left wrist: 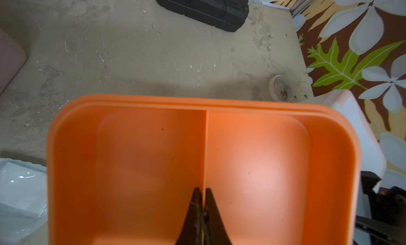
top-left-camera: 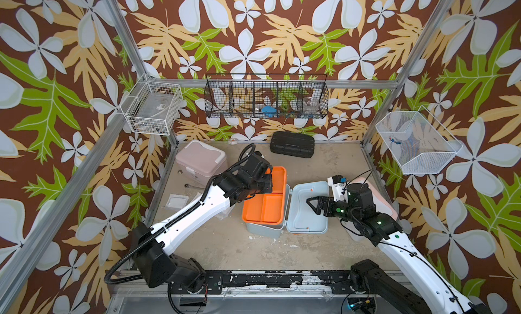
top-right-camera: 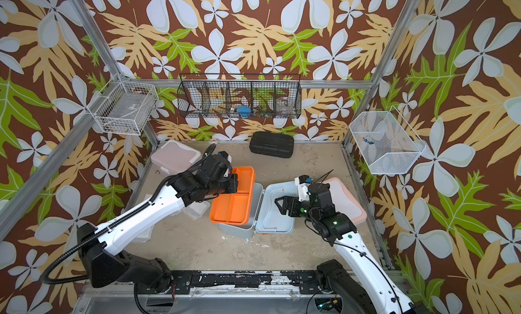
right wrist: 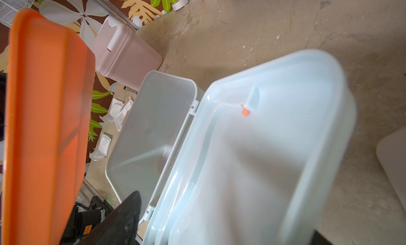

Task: Open first aid kits and take out gauze
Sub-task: Place the compartment layer in the first aid kit.

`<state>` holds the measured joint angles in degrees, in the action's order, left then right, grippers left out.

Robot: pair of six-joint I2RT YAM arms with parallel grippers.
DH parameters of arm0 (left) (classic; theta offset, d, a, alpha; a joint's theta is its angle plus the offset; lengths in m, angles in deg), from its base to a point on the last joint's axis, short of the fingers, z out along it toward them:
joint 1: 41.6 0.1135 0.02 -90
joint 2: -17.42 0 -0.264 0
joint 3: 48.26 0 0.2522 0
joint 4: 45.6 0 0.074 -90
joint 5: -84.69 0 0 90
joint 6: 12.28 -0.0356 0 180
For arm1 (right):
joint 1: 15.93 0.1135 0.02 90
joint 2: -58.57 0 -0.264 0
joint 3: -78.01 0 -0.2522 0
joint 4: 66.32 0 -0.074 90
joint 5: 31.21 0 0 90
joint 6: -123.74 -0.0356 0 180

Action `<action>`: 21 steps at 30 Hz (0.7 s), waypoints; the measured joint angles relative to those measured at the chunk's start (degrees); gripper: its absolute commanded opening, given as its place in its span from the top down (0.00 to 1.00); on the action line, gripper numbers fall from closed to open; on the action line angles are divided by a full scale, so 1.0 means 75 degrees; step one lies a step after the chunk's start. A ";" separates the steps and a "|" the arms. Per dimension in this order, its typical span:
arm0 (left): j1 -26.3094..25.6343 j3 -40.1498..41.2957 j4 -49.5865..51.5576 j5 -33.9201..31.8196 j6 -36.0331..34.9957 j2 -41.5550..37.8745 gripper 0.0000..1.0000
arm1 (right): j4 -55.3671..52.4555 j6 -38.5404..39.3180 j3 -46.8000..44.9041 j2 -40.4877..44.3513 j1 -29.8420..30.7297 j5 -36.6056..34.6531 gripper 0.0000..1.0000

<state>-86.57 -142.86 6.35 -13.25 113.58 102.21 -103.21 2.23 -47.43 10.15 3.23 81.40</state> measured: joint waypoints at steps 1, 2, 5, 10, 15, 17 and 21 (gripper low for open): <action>-0.0105 -0.0146 0.0128 -0.0172 -0.0003 0.0198 1.00 | -0.0003 0.0003 0.0020 0.0003 0.0000 -0.0003 0.12; -0.0189 -0.0286 0.0251 -0.0350 -0.0029 0.0405 1.00 | 0.0000 0.0012 0.0026 0.0015 0.0000 -0.0006 0.12; -0.0382 -0.0644 0.0615 -0.0787 -0.0117 0.0944 1.00 | -0.0003 0.0029 0.0026 0.0044 0.0000 -0.0009 0.12; -0.0562 -0.1064 0.1055 -0.1271 -0.0216 0.1652 1.00 | -0.0003 0.0032 0.0026 0.0140 0.0000 -0.0012 0.12; -0.0615 -0.1186 0.1282 -0.1457 -0.0300 0.2043 1.00 | -0.0006 0.0032 0.0026 0.0140 0.0000 -0.0015 0.12; -0.0629 -0.1221 0.1341 -0.1513 -0.0379 0.2186 1.00 | -0.0006 0.0032 0.0026 0.0140 0.0000 -0.0015 0.12; -0.0641 -0.1241 0.1384 -0.1556 -0.0393 0.2381 1.00 | -0.0006 0.0032 0.0026 0.0137 -0.0003 -0.0012 0.12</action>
<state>-91.37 -152.17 16.73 -24.92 110.63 120.07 -103.26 2.47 -47.24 11.17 3.21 81.31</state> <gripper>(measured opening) 0.056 0.881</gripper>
